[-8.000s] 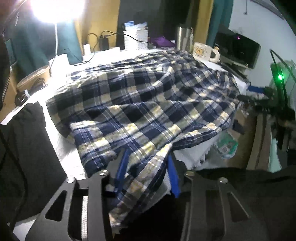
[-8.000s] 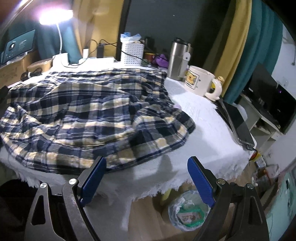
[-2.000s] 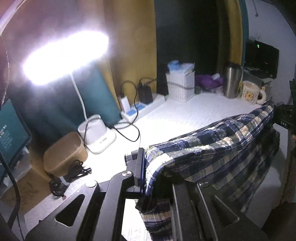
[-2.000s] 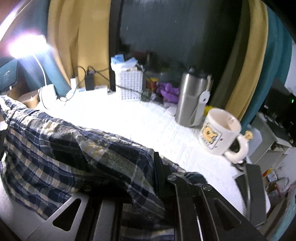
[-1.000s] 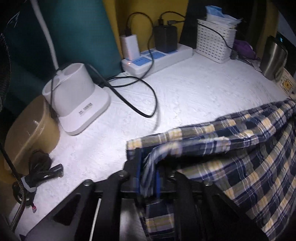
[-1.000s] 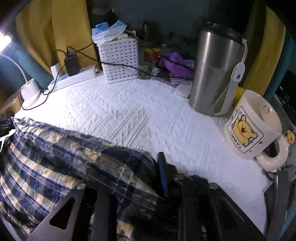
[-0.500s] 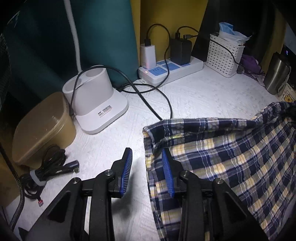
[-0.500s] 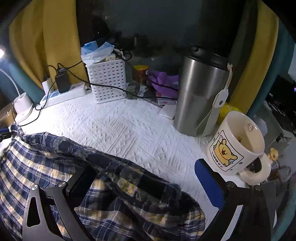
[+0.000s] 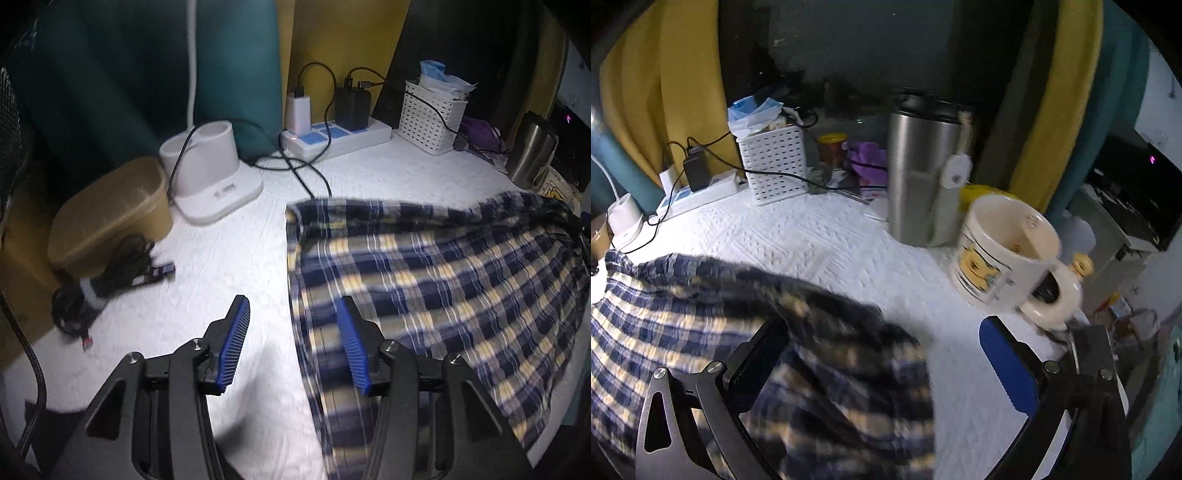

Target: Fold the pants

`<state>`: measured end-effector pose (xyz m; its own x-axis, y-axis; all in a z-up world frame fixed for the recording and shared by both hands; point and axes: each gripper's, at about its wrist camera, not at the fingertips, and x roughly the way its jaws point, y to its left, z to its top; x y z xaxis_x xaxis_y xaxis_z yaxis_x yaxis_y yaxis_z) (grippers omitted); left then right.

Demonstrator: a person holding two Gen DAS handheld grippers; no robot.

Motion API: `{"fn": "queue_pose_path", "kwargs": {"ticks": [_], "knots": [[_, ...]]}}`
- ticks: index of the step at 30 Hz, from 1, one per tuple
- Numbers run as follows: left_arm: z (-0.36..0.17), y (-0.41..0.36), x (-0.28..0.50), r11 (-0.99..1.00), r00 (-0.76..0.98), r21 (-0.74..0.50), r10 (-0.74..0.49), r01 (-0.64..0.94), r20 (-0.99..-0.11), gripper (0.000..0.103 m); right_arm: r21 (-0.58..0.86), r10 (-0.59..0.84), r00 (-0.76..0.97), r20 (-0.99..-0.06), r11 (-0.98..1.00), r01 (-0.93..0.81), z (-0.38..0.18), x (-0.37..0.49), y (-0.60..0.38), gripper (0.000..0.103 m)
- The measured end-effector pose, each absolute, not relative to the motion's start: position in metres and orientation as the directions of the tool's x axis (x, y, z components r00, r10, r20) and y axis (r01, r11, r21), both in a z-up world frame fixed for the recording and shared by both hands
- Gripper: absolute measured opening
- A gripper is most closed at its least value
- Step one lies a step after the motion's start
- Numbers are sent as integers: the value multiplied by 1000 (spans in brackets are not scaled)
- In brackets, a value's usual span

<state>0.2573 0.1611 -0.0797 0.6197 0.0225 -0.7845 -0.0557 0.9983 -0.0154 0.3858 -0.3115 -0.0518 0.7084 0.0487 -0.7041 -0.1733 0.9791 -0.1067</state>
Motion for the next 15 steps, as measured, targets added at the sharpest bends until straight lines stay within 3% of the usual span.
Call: {"fn": "queue_pose_path", "kwargs": {"ticks": [9, 15], "knots": [[-97, 150, 212, 996, 606, -69, -18, -61, -795, 49, -68, 21, 702, -712, 993, -99, -60, 329, -348, 103], [-108, 144, 188, 995, 598, -87, -35, -58, -800, 49, 88, 104, 649, -753, 995, -56, -84, 296, -370, 103]]}}
